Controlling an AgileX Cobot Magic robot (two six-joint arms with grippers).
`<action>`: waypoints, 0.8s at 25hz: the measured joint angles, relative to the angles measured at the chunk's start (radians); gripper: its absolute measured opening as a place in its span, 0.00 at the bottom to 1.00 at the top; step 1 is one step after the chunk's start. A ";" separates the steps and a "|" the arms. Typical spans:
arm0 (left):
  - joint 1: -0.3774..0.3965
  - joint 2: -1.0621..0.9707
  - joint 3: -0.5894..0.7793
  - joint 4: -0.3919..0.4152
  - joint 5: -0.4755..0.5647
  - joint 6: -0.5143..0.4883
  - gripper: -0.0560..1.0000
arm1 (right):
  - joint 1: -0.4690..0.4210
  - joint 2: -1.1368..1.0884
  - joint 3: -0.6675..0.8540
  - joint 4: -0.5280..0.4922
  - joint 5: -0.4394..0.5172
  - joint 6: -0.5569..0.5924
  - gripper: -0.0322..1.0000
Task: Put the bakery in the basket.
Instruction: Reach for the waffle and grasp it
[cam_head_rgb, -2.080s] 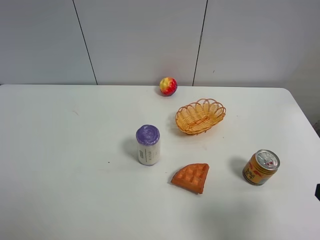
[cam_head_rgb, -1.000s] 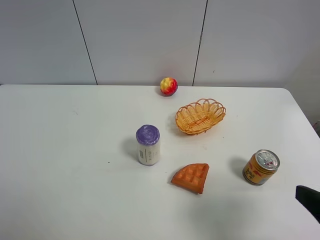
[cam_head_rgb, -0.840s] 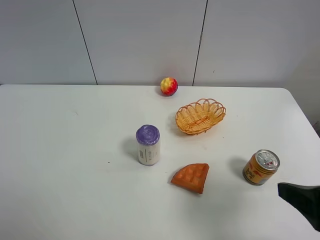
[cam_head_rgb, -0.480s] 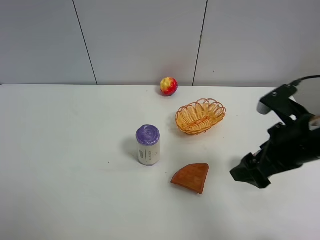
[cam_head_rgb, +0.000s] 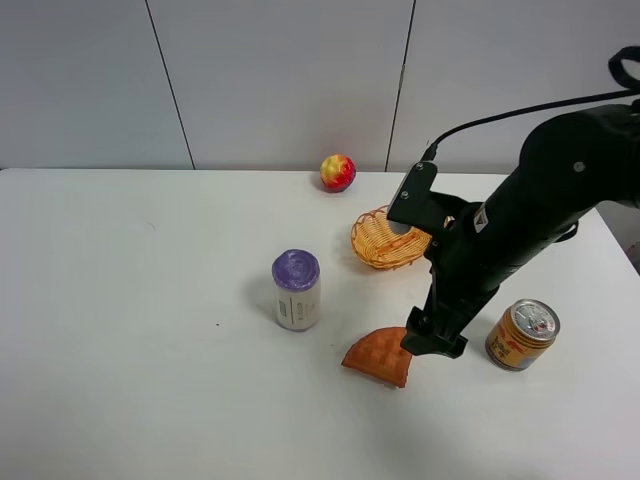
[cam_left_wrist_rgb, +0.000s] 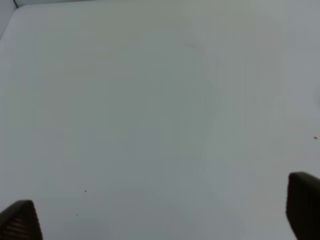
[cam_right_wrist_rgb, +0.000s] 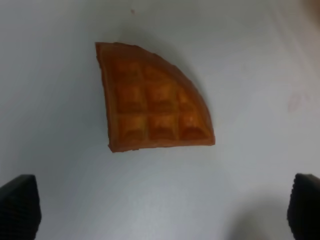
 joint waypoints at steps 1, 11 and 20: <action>0.000 0.000 0.000 0.000 0.000 0.000 1.00 | 0.005 0.019 -0.001 -0.003 -0.001 -0.018 0.99; 0.000 0.000 0.000 0.000 0.000 0.000 1.00 | 0.040 0.170 -0.002 -0.054 -0.026 -0.045 0.99; 0.000 0.000 0.000 0.000 0.000 0.000 1.00 | 0.064 0.292 -0.025 -0.084 -0.058 -0.046 0.99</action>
